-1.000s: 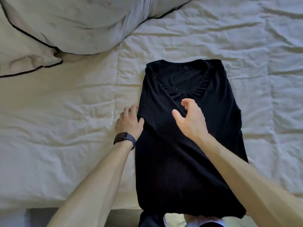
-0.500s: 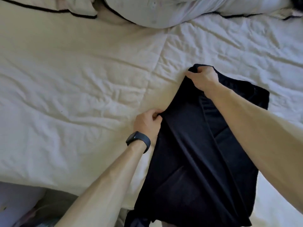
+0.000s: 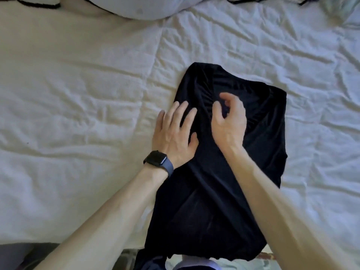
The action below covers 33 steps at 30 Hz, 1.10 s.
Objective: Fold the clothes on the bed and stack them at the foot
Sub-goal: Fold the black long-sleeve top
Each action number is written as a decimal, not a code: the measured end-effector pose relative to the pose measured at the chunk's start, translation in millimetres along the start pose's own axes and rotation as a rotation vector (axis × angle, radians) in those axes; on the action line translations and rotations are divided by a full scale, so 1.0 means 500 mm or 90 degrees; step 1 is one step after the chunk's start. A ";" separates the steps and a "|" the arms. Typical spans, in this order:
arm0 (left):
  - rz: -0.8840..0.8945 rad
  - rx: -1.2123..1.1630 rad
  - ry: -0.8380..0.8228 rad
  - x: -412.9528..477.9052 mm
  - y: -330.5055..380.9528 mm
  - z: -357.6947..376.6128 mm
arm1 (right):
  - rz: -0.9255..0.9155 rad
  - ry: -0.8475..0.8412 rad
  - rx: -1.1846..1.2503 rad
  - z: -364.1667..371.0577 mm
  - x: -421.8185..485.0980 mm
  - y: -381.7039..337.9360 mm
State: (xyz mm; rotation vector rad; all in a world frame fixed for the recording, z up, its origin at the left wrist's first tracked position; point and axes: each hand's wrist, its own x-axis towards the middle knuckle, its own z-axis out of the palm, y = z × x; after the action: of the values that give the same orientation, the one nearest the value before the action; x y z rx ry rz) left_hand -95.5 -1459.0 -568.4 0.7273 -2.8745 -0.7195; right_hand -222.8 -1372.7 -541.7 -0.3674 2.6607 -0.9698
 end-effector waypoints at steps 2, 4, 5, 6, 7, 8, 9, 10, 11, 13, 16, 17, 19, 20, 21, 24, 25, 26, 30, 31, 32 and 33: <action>0.132 0.068 -0.093 0.013 0.022 0.040 | -0.008 0.033 -0.076 -0.036 -0.108 0.077; 0.162 0.131 -0.196 0.026 0.002 0.075 | -0.004 0.015 -0.190 -0.069 -0.207 0.158; 0.155 0.162 -0.227 0.032 -0.017 0.089 | 0.000 -0.013 -0.255 -0.085 -0.249 0.200; 0.154 0.191 -0.241 0.036 -0.035 0.100 | 0.012 -0.049 -0.311 -0.100 -0.287 0.241; 0.159 0.218 -0.244 0.039 -0.049 0.108 | 0.035 -0.085 -0.354 -0.112 -0.318 0.282; 0.160 0.239 -0.241 0.042 -0.055 0.112 | 0.065 -0.119 -0.386 -0.124 -0.340 0.321; 0.155 0.255 -0.233 0.042 -0.053 0.114 | 0.097 -0.148 -0.407 -0.134 -0.356 0.358; 0.145 0.265 -0.212 0.038 -0.044 0.114 | 0.122 -0.171 -0.416 -0.140 -0.366 0.389; 0.135 0.268 -0.182 0.027 -0.028 0.112 | 0.132 -0.190 -0.419 -0.144 -0.371 0.414; 0.147 0.245 -0.128 -0.017 0.018 0.109 | 0.126 -0.209 -0.408 -0.142 -0.371 0.445; 0.232 0.187 -0.124 -0.158 0.118 0.130 | 0.082 -0.184 -0.367 -0.141 -0.373 0.454; 0.253 0.180 -0.154 -0.216 0.152 0.143 | 0.058 -0.155 -0.353 -0.145 -0.378 0.456; 0.264 0.190 -0.245 -0.313 0.195 0.176 | 0.006 -0.081 -0.327 -0.154 -0.404 0.468; 0.244 0.204 -0.282 -0.351 0.202 0.194 | -0.011 -0.053 -0.324 -0.159 -0.425 0.478; 0.211 0.216 -0.307 -0.372 0.203 0.210 | -0.019 -0.044 -0.331 -0.162 -0.446 0.492; 0.176 0.236 -0.321 -0.379 0.199 0.231 | 0.007 -0.119 -0.367 -0.175 -0.497 0.542; 0.189 0.254 -0.307 -0.383 0.198 0.229 | 0.004 -0.127 -0.368 -0.183 -0.511 0.557; 0.189 0.262 -0.280 -0.392 0.196 0.221 | 0.005 -0.118 -0.351 -0.196 -0.522 0.567; -0.173 0.119 0.002 -0.524 0.190 0.171 | 0.148 0.012 -0.146 -0.271 -0.577 0.603; -0.317 0.055 0.081 -0.572 0.186 0.159 | 0.197 0.030 -0.093 -0.289 -0.600 0.620; -0.442 -0.023 0.119 -0.616 0.177 0.150 | 0.246 0.034 -0.038 -0.305 -0.623 0.639; -0.538 -0.132 0.108 -0.649 0.166 0.143 | 0.302 0.024 0.025 -0.319 -0.641 0.656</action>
State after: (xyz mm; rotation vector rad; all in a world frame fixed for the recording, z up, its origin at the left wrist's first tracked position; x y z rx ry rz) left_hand 141.5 -1212.2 -584.2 1.8776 -2.2145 -0.9354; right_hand -26.7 -930.2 -583.0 0.2857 2.5748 -0.8740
